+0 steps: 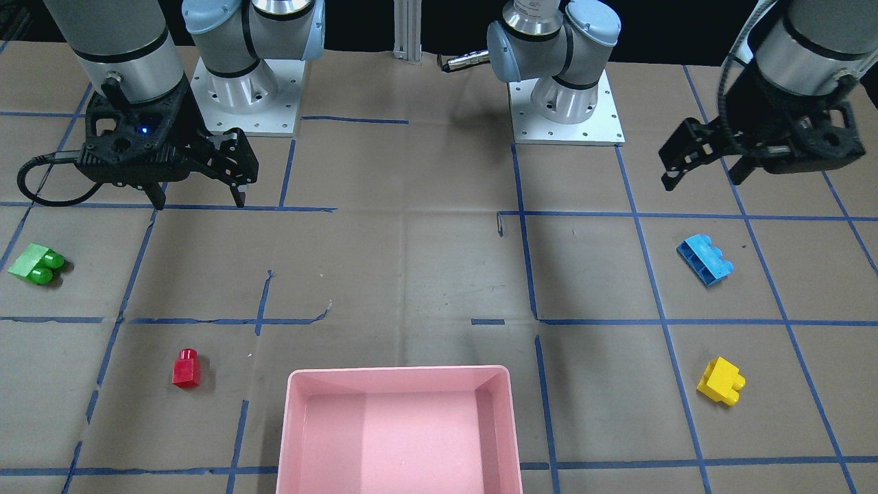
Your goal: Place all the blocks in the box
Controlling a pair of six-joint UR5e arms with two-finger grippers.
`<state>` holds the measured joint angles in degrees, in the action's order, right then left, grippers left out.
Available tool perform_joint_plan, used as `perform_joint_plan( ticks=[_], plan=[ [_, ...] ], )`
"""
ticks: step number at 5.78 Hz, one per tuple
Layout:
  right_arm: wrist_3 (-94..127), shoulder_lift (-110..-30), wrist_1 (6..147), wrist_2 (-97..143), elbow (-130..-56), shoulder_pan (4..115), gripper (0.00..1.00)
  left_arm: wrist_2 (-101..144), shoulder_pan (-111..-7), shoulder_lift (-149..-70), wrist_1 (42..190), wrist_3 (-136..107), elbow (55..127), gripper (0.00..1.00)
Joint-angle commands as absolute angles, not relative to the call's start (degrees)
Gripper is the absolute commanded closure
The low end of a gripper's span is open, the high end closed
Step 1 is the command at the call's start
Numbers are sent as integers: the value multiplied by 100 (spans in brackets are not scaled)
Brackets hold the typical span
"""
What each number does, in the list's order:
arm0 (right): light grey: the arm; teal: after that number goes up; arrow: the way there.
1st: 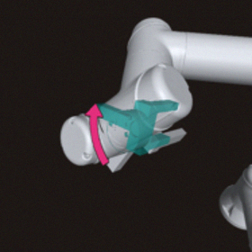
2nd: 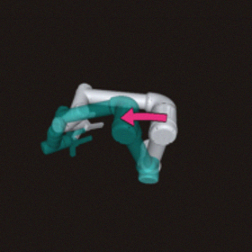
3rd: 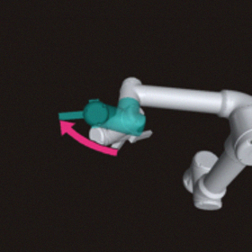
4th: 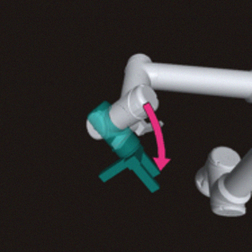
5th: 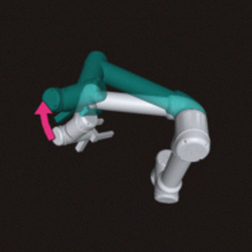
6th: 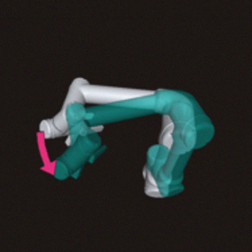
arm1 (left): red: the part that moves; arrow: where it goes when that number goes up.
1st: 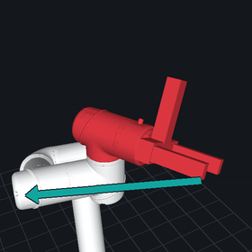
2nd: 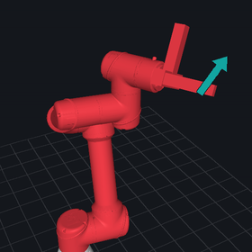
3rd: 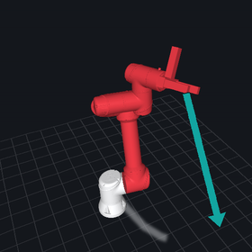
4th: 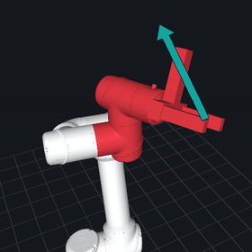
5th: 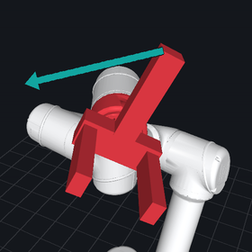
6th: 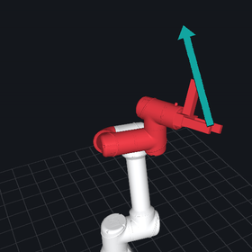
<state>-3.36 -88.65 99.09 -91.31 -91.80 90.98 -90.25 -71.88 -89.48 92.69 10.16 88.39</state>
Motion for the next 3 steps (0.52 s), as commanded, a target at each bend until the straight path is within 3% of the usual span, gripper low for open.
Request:
perform_joint_plan(
  ticks=[1,3],
  plan=[
    [-360,-8798,9905,-9141,-9176,9062,0,-9018,-5983,-9035,9255,1903,8973,1],
    [-552,-8885,9844,-9114,-9141,8843,0,-9035,-5136,-9035,9246,2092,9297,1]
  ],
)
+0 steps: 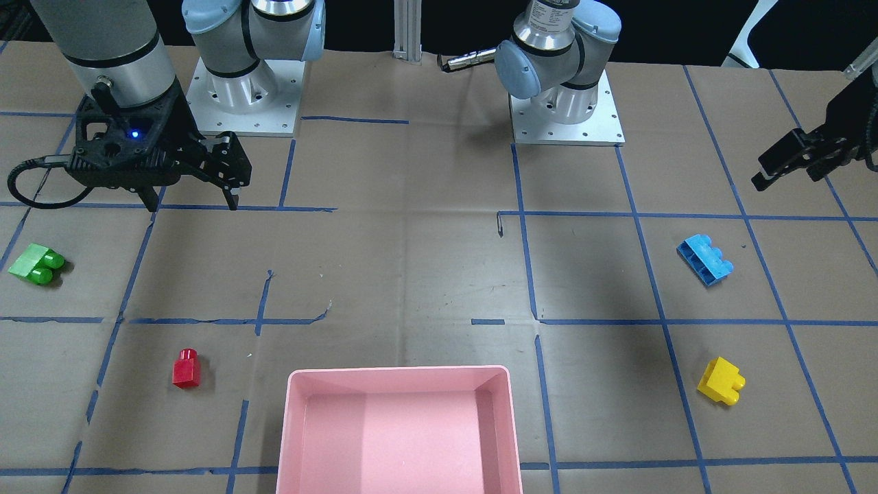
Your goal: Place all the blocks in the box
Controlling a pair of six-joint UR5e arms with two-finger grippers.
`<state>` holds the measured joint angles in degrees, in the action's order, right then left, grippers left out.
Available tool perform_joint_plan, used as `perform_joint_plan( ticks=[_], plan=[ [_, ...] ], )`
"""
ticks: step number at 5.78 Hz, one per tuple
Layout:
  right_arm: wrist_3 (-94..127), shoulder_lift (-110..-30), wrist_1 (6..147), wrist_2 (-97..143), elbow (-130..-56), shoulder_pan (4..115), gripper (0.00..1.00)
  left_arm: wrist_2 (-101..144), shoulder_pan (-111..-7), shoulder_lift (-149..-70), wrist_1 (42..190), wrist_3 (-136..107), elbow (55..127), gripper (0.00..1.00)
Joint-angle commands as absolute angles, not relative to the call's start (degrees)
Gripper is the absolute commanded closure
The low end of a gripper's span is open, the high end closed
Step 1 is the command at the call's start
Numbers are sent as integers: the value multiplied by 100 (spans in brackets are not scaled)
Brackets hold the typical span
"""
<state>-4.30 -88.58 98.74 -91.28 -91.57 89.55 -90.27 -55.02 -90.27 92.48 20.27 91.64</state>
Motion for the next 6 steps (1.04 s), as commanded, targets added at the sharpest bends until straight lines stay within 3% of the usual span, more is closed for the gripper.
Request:
perform_joint_plan(
  ticks=[1,2,4,6],
  plan=[
    [-945,-8903,9713,-9071,-9184,8772,0,-9035,-4820,-9035,9246,2083,9368,1],
    [-1471,-8921,8668,-9149,-9211,8780,0,-9053,-4695,-9026,9255,2092,9482,1],
    [-2016,-8999,9235,-9219,-9307,8484,1,-9141,-4474,-9053,9237,2005,9790,1],
    [-3931,-9219,9332,-9168,-9561,7101,2,-9088,-4500,-9227,8471,1723,10393,1]
  ],
)
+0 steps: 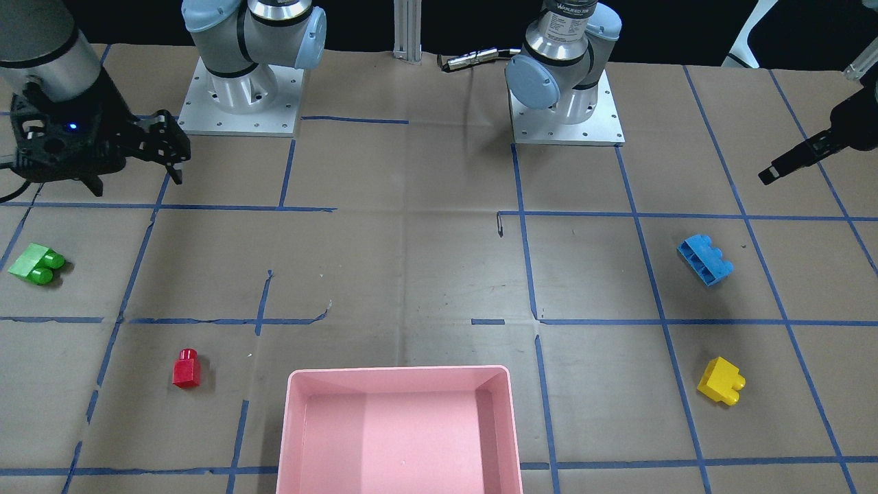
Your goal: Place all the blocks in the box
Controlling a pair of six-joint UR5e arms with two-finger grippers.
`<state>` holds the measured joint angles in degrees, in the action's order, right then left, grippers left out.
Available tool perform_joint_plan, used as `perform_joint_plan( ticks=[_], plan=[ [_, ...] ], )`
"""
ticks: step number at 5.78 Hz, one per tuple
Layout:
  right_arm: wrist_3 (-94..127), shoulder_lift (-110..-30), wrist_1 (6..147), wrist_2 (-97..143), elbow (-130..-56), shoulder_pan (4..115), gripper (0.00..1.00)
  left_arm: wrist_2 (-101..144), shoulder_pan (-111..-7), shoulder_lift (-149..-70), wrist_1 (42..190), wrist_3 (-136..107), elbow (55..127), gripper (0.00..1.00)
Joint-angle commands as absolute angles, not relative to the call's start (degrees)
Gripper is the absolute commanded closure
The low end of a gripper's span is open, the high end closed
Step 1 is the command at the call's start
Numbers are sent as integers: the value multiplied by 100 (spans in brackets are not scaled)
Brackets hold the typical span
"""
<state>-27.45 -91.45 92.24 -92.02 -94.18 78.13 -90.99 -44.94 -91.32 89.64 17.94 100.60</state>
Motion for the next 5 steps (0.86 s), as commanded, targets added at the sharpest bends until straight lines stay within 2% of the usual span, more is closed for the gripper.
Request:
perform_joint_plan(
  ticks=[1,2,3,5],
  plan=[
    [-4860,-9211,9412,-9123,-9728,6188,3,-9088,-4500,-9385,7568,1723,10919,1],
    [-4965,-9080,9761,-9001,-10017,5265,2,-9079,-4500,-9691,6863,1705,11221,1],
    [-5209,-9044,10861,-8626,-10611,4786,2,-9088,-4535,-10095,6273,1653,11363,1],
    [-5353,-9009,12237,-8639,-11615,4606,2,-9027,-4614,-10317,5847,1521,11557,1]
  ],
)
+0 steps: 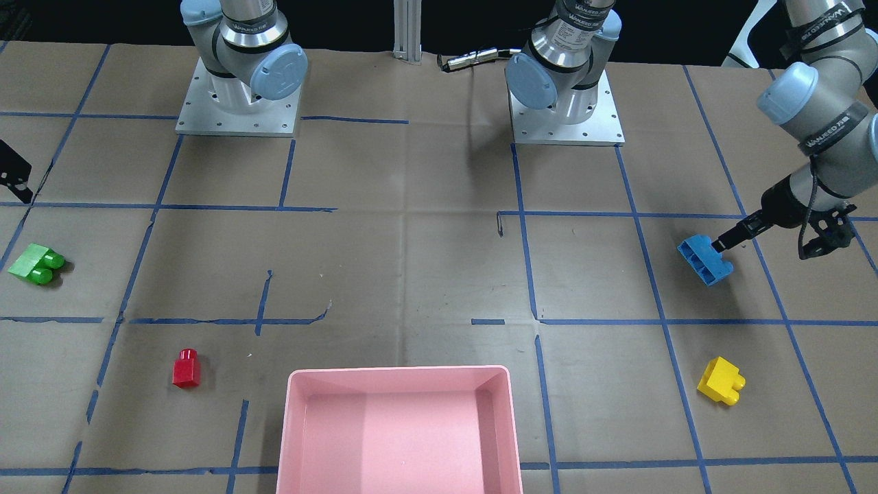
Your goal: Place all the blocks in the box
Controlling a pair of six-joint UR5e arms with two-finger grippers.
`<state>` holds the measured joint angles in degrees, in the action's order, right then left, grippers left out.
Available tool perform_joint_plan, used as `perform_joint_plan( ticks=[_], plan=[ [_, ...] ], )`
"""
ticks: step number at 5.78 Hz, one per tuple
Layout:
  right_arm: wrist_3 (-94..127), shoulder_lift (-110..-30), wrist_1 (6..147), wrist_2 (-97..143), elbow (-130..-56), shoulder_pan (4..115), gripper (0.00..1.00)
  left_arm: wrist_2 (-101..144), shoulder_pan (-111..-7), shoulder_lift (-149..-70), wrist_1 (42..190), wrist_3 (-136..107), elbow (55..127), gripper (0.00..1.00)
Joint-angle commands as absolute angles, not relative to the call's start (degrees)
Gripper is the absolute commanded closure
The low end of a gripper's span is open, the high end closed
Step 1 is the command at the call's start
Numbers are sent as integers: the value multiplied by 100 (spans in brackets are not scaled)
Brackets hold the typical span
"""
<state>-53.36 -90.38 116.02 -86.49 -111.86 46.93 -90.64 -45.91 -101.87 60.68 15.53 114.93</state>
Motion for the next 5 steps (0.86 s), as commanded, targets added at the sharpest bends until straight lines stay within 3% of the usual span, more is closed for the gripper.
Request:
perform_joint_plan(
  ticks=[1,2,5],
  plan=[
    [-4630,-8957,12548,-8631,-11976,4388,10,-8939,-4623,-10484,5610,1521,11566,1],
    [-4127,-8773,13082,-8561,-12275,4238,1,-8930,-4632,-10616,5451,1521,11610,1],
    [-4069,-7905,14243,-8578,-12261,4167,1,-8938,-4632,-10863,4966,1442,11891,1]
  ],
)
